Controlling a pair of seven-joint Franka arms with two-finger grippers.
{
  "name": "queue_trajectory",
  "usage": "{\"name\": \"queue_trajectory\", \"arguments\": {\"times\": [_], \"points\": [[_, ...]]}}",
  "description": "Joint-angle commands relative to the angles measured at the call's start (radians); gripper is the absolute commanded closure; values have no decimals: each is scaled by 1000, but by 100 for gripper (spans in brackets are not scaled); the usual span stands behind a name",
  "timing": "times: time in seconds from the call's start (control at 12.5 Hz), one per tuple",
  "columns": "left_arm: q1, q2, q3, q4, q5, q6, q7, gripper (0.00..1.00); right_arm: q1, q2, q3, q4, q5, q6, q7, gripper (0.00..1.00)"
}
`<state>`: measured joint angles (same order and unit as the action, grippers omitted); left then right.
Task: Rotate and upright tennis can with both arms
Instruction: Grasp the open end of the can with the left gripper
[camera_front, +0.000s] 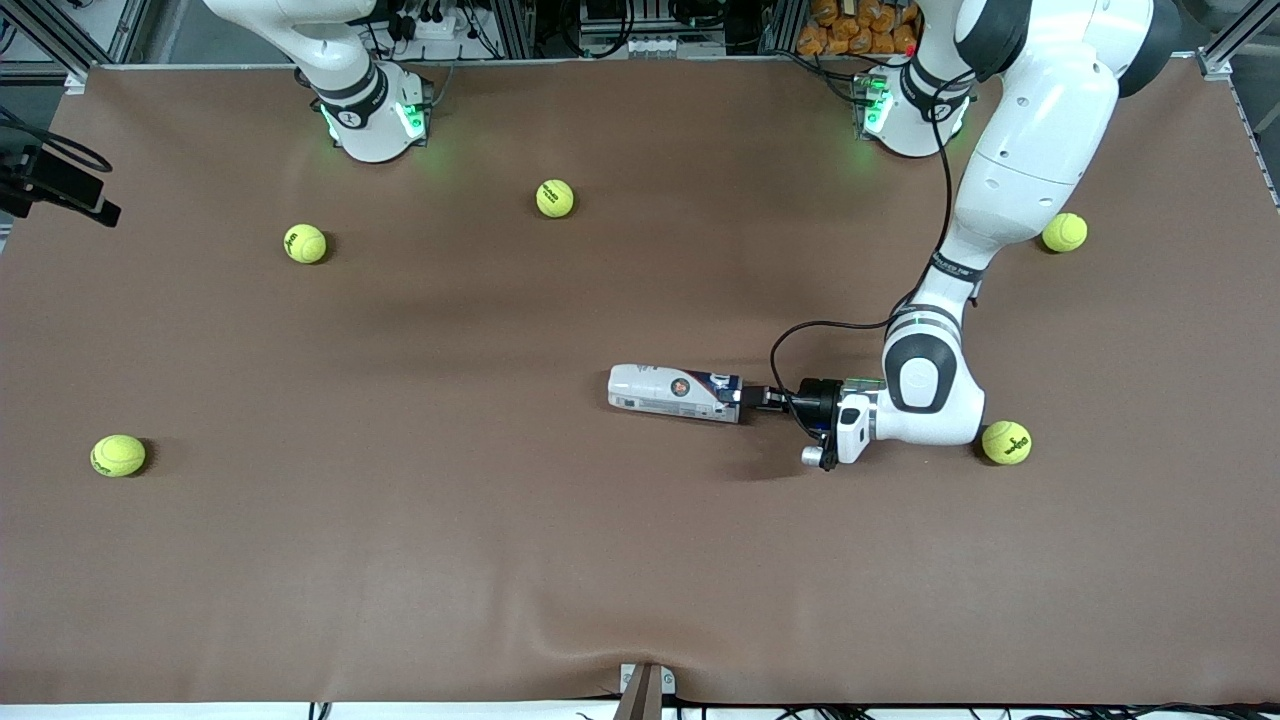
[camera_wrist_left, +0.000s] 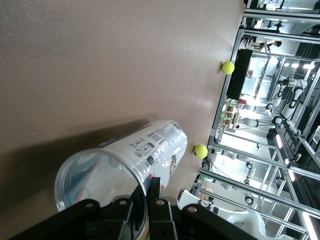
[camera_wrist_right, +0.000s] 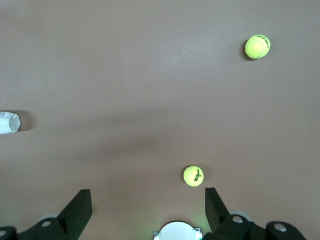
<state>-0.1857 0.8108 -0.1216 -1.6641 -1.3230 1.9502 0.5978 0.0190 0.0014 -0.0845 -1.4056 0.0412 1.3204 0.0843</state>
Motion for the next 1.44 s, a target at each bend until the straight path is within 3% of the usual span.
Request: {"name": "queue_trajectory", "arguments": {"times": [0.0,0.4,0.8,1.36], "points": [[-26,-30,7,9,27,12,-76,100,1,9,0,22,-11,-9,14,0],[-99,-105,14,50,166,64,-326,100,1,12,0,22,-12,-9,14,0],[-216,-116,10,233,594,69,-787,100,1,12,0,22,-11,-9,14,0],[-331,-219,13,280,980,67,-1174,100,3,12,0,19,-14,-21,12,0]]}}
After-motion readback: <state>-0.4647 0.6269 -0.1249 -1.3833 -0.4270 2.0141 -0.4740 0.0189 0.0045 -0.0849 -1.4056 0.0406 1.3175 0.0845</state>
